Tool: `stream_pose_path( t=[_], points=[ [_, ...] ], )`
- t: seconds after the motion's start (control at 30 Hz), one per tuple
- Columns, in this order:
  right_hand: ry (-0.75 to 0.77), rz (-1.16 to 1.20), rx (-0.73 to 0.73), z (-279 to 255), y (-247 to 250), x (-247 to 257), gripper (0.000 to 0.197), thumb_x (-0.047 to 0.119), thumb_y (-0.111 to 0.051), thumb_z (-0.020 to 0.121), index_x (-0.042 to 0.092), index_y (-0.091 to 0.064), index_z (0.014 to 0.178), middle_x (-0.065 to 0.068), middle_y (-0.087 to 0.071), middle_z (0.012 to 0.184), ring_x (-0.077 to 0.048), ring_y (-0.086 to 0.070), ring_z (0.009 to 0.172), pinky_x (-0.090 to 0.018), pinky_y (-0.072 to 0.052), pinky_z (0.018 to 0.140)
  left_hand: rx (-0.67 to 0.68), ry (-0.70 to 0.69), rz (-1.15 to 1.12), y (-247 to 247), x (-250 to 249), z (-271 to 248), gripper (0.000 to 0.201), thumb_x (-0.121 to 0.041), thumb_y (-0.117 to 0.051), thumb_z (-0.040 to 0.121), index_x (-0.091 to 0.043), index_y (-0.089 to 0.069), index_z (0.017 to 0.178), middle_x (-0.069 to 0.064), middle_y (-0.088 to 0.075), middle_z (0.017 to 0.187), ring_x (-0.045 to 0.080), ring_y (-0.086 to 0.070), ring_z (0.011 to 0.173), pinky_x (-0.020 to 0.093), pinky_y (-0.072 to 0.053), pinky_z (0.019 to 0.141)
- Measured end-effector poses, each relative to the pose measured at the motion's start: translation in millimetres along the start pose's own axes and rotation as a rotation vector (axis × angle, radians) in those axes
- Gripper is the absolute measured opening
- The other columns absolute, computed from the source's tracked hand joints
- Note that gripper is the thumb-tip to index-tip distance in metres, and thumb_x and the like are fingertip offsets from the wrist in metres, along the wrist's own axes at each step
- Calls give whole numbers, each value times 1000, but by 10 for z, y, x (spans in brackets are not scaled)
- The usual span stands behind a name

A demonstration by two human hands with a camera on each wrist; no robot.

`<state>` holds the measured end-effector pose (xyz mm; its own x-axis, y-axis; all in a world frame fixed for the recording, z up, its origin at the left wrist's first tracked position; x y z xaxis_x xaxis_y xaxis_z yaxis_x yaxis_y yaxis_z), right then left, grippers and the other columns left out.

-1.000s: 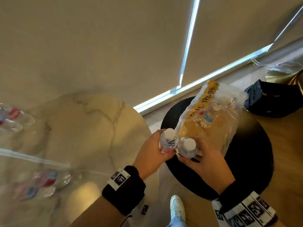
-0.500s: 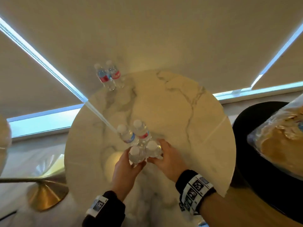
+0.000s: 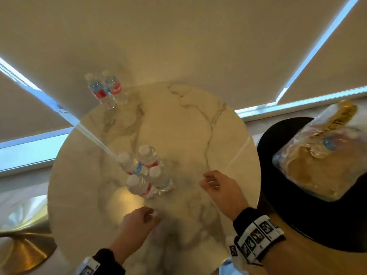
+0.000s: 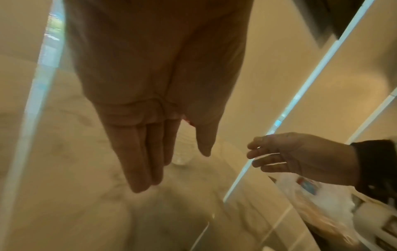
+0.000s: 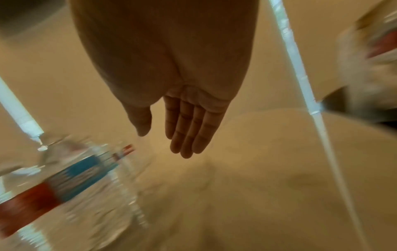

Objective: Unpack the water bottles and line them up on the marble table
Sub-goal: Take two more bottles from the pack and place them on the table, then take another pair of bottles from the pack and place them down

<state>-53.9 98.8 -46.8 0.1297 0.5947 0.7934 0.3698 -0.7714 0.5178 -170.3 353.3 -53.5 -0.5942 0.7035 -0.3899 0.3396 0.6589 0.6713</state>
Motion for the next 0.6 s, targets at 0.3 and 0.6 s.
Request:
stream_pose_path(
  t=[0.3, 0.6],
  points=[
    [-501, 84, -515, -15, 2164, -1892, 21, 34, -60, 94, 15, -69, 97, -6, -71, 88, -29, -66, 90, -35, -48, 82, 122, -516, -53, -997, -2563, 206, 20, -41, -63, 96, -28, -70, 110, -15, -73, 99, -6, -67, 88, 6, -47, 78],
    [-523, 389, -585, 933, 3203, -2828, 70, 24, -76, 83, 8, -41, 142, -15, -57, 133, -32, -57, 122, -35, -43, 98, 230, -664, 107, -2627, -5061, 1186, 50, -55, -43, 93, -26, -55, 133, 0, -65, 127, 21, -62, 116, 39, -49, 103]
  ],
)
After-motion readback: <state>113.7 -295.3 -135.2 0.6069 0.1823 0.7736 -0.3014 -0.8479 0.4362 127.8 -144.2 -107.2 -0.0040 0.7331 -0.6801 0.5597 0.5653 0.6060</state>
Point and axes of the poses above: each hand's wrist, its own z-axis towards the middle knuckle, its own y-axis out of the back of the hand, x = y × z, the point moved 2 cm from there along z, towards the middle knuckle
